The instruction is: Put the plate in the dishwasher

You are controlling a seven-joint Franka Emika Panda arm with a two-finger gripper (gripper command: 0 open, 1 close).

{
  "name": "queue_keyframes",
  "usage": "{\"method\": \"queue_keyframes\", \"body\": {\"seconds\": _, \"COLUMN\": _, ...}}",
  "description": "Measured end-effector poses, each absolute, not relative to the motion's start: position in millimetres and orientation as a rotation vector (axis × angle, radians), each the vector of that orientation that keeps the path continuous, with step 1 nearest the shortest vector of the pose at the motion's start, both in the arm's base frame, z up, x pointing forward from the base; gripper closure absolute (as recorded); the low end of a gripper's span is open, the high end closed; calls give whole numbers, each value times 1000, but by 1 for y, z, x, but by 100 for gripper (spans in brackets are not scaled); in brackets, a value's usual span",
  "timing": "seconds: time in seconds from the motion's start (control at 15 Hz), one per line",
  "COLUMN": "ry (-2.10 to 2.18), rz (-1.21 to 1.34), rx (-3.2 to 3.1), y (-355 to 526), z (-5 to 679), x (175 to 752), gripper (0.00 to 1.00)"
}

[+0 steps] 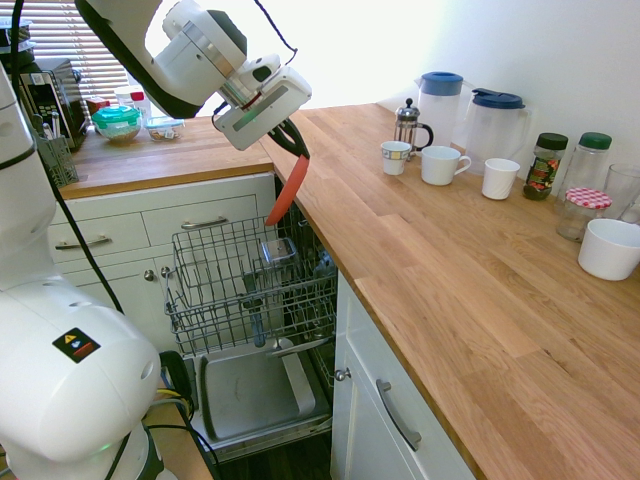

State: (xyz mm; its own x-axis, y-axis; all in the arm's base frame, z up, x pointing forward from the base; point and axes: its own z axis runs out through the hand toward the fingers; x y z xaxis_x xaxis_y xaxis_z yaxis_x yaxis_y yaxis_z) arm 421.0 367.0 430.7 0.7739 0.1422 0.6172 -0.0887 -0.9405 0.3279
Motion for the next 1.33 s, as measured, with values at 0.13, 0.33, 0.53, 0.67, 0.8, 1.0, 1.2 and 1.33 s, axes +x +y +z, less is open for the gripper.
{"method": "queue_keyframes", "body": {"seconds": 0.13, "ry": 132, "rz": 1002, "rx": 2568, "y": 401, "z": 418, "x": 397, "gripper": 100}}
{"method": "queue_keyframes", "body": {"seconds": 0.33, "ry": 223, "rz": 1054, "rx": 2458, "y": 451, "z": 393, "x": 356, "gripper": 100}}
{"method": "queue_keyframes", "body": {"seconds": 0.53, "ry": 284, "rz": 1107, "rx": 2320, "y": 501, "z": 356, "x": 317, "gripper": 100}}
{"method": "queue_keyframes", "body": {"seconds": 0.67, "ry": 307, "rz": 1123, "rx": 2226, "y": 532, "z": 320, "x": 291, "gripper": 100}}
{"method": "queue_keyframes", "body": {"seconds": 0.8, "ry": 309, "rz": 1139, "rx": 2149, "y": 552, "z": 287, "x": 278, "gripper": 100}}
{"method": "queue_keyframes", "body": {"seconds": 1.0, "ry": 297, "rz": 1155, "rx": 2077, "y": 572, "z": 254, "x": 278, "gripper": 100}}
{"method": "queue_keyframes", "body": {"seconds": 1.2, "ry": 327, "rz": 1180, "rx": 2058, "y": 590, "z": 236, "x": 272, "gripper": 100}}
{"method": "queue_keyframes", "body": {"seconds": 1.33, "ry": 381, "rz": 1196, "rx": 2050, "y": 601, "z": 224, "x": 270, "gripper": 100}}
